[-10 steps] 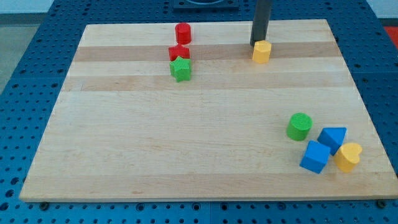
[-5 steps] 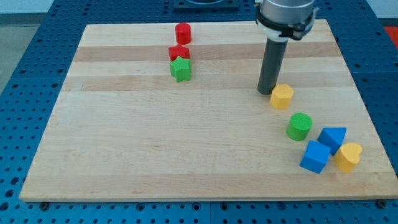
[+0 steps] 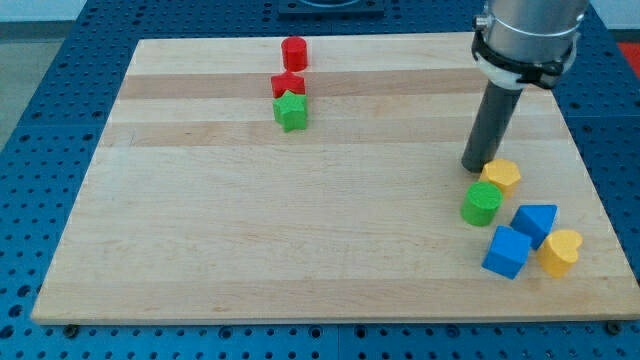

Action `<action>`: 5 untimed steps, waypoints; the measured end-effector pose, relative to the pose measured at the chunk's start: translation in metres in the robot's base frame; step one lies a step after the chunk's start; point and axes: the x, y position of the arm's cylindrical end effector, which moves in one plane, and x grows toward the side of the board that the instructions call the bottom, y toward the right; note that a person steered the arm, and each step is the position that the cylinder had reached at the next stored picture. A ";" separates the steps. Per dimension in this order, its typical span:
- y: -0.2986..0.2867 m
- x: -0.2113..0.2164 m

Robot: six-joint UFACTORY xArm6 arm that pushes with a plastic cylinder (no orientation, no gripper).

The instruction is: Move the yellow hexagon closer to the green circle

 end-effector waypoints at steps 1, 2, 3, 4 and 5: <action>0.006 0.011; 0.012 0.016; 0.013 0.013; -0.010 -0.006; -0.053 -0.007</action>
